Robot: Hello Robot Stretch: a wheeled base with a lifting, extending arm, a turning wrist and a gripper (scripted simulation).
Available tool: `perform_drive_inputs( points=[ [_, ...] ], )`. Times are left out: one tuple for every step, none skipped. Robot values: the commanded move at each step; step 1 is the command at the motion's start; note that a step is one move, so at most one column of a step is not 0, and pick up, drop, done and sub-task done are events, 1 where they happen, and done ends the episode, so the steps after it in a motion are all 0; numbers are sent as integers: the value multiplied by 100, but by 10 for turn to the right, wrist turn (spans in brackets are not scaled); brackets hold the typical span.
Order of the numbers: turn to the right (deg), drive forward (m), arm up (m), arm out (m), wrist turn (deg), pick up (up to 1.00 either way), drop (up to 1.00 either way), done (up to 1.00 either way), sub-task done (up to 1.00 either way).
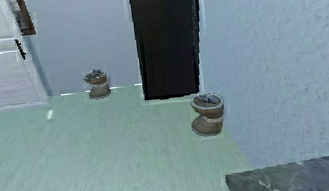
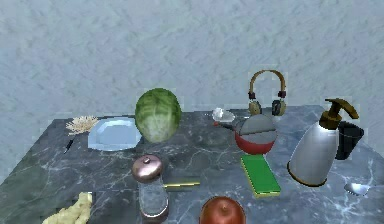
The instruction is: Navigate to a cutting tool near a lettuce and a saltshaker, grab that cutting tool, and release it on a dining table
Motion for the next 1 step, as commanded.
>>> perform_drive_inputs(
  points=[
    [0, 0, 38, 0, 0, 0, 0, 0, 0]
  ],
)
